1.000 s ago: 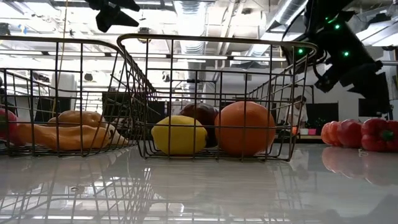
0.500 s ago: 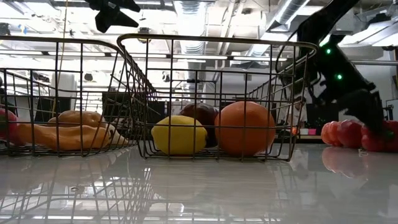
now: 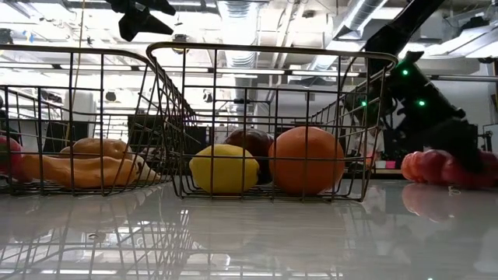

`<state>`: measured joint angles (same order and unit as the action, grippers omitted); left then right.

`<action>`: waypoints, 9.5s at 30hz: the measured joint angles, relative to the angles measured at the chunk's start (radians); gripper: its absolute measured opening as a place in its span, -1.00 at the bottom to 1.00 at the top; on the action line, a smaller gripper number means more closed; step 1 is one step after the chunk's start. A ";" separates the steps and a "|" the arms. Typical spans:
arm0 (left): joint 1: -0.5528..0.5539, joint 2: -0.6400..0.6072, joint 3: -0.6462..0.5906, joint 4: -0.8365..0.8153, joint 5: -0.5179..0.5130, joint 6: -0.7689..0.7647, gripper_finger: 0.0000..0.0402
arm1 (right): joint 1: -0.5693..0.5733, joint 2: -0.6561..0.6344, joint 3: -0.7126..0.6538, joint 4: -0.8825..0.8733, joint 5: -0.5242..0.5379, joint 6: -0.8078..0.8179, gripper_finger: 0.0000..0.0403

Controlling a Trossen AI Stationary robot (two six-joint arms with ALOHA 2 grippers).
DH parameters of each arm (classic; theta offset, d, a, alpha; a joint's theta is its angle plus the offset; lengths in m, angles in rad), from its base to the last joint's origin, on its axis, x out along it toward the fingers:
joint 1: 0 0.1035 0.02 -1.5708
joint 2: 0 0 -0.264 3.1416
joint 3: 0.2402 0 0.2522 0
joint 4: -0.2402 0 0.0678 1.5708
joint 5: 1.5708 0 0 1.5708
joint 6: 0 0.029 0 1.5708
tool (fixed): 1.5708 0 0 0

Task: Sort produce into baskets
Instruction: Put the red bell pepper into the left basket, then put the top red tomato into the right basket, then put the red tomato into the right basket

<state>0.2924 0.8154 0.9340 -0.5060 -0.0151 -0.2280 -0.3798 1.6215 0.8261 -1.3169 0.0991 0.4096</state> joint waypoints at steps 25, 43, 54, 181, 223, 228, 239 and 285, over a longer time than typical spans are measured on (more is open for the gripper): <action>0.000 -0.017 -0.001 0.027 -0.017 0.000 0.16 | 0.029 -0.222 0.471 0.573 -0.379 0.245 0.38; 0.000 -0.098 -0.001 0.151 -0.008 -0.042 0.16 | 0.303 0.112 0.541 1.400 -0.385 0.361 0.38; 0.000 -0.104 -0.001 0.157 -0.008 -0.029 0.16 | 0.325 0.385 0.929 1.084 -0.392 0.237 0.49; 0.000 -0.123 -0.114 -0.008 0.244 0.016 0.16 | 0.285 -0.073 0.354 1.370 -0.212 0.483 0.77; 0.000 -0.136 -0.115 -0.079 0.244 0.074 0.16 | 0.719 -0.191 0.182 0.064 -0.458 0.776 0.98; 0.000 -0.136 -0.115 -0.079 0.244 0.074 0.16 | 0.760 -0.191 0.120 0.070 -0.466 0.804 0.98; 0.000 -0.136 -0.115 -0.080 0.237 0.020 0.16 | 0.820 -0.180 -0.030 0.285 -0.548 0.883 0.98; 0.000 -0.136 -0.115 -0.061 0.237 -0.053 0.16 | 0.341 -0.196 0.494 0.652 0.010 0.535 0.70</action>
<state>0.2924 0.6796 0.8192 -0.5671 0.2223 -0.2813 -0.0386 1.4255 1.3201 -0.6646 0.1089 0.9449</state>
